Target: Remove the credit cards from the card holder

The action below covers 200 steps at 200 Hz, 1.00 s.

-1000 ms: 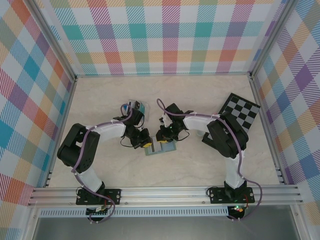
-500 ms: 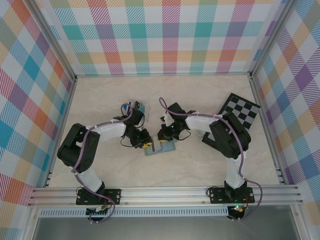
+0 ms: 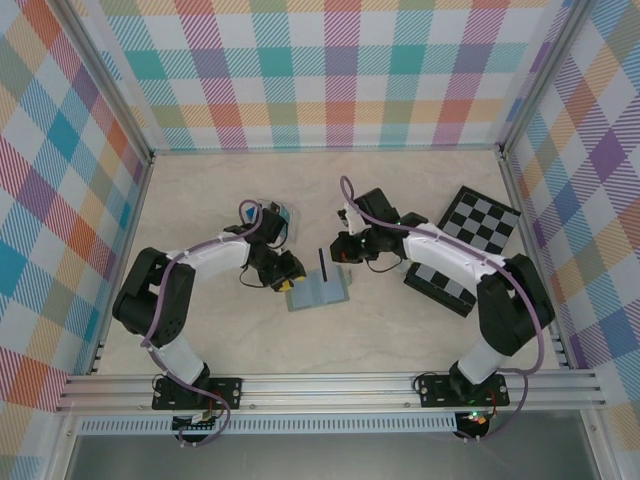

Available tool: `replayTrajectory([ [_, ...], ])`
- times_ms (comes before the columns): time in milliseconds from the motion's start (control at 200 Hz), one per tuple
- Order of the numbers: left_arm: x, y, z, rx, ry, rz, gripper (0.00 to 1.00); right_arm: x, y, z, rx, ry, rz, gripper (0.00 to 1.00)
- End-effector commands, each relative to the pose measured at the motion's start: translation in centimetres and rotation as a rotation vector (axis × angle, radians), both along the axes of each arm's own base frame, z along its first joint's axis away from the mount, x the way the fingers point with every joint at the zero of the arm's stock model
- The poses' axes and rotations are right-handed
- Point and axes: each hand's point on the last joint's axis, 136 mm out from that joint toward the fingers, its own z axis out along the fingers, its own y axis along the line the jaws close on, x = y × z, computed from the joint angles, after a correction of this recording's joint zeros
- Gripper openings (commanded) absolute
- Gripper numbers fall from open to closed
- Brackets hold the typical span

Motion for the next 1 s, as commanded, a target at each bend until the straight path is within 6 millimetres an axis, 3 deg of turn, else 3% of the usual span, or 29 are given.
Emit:
replayTrajectory([
  [0,2.5,0.1,6.3,-0.114,-0.142,0.035,0.48,-0.1,-0.2,1.7,0.076,-0.007,0.012,0.04],
  [120,3.9,-0.3,11.0,-0.267,-0.272,0.057,0.66,-0.3,0.1,3.6,0.187,0.03,0.03,0.04],
  [220,4.3,-1.3,14.1,-0.39,-0.356,0.032,0.74,-0.1,0.1,5.5,0.302,0.058,0.025,0.04],
  [355,4.2,-3.0,16.5,-0.564,-0.407,0.001,0.77,0.6,0.1,8.3,0.444,0.067,0.025,0.05],
  [520,3.7,-4.0,18.0,-0.653,-0.445,-0.047,0.77,1.1,0.0,10.2,0.55,0.103,0.031,0.05],
  [595,3.6,-4.5,18.3,-0.675,-0.445,-0.066,0.73,1.2,0.2,10.8,0.587,0.113,0.038,0.05],
  [685,3.6,-5.1,18.3,-0.688,-0.447,-0.063,0.59,1.4,0.3,11.3,0.616,0.117,0.039,0.05],
  [995,3.7,-6.6,19.5,-0.761,-0.466,-0.067,0.36,1.8,0.6,11.8,0.649,0.13,0.035,0.06],
])
